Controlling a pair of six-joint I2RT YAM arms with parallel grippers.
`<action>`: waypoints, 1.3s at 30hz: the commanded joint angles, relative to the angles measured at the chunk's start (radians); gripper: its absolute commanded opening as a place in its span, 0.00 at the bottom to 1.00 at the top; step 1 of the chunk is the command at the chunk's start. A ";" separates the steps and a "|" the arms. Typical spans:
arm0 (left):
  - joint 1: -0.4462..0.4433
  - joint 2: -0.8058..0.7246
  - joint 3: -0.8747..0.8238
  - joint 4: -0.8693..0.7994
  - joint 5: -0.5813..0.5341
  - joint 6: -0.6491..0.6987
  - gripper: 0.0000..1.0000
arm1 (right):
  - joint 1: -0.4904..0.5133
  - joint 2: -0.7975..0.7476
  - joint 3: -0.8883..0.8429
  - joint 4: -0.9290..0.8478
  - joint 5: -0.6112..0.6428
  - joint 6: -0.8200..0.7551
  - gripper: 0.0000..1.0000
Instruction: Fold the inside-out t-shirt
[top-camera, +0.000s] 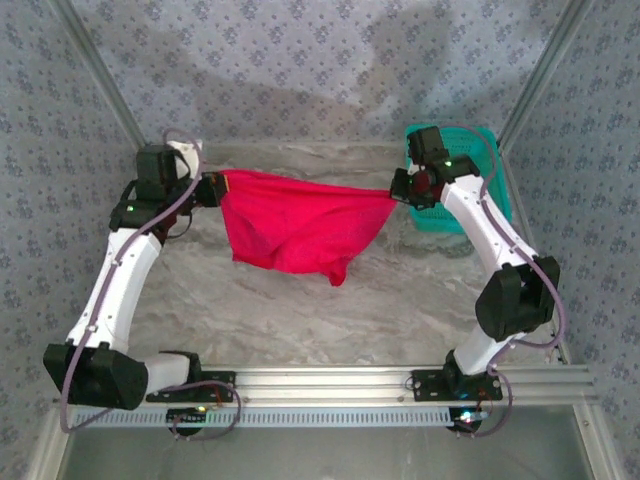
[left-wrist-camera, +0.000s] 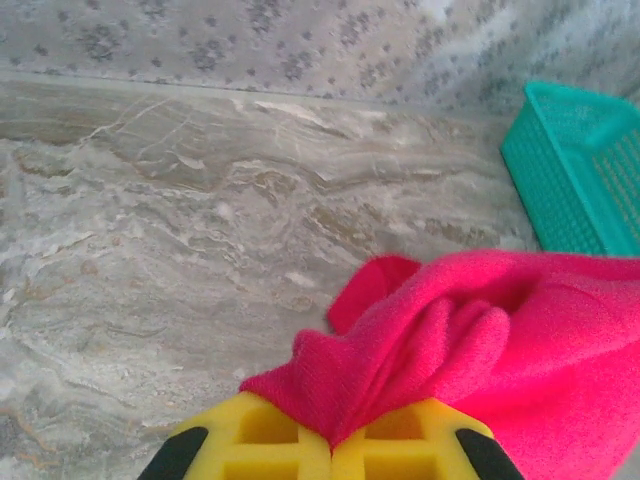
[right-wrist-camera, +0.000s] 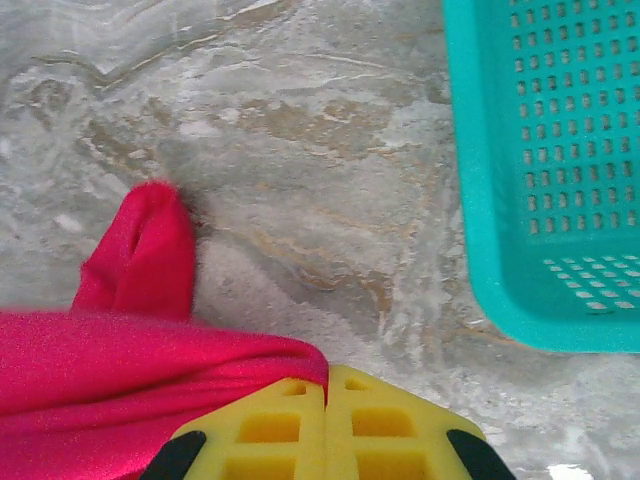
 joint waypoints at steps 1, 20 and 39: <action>0.064 -0.023 0.042 0.035 0.045 -0.090 0.00 | -0.012 -0.028 -0.013 -0.044 0.144 -0.032 0.00; -0.211 -0.267 -0.489 0.031 -0.225 -0.174 0.44 | 0.220 -0.244 -0.612 0.133 0.108 0.152 0.22; -0.595 0.300 -0.119 0.092 -0.373 0.474 0.83 | 0.328 -0.206 -0.447 0.174 0.007 0.194 0.51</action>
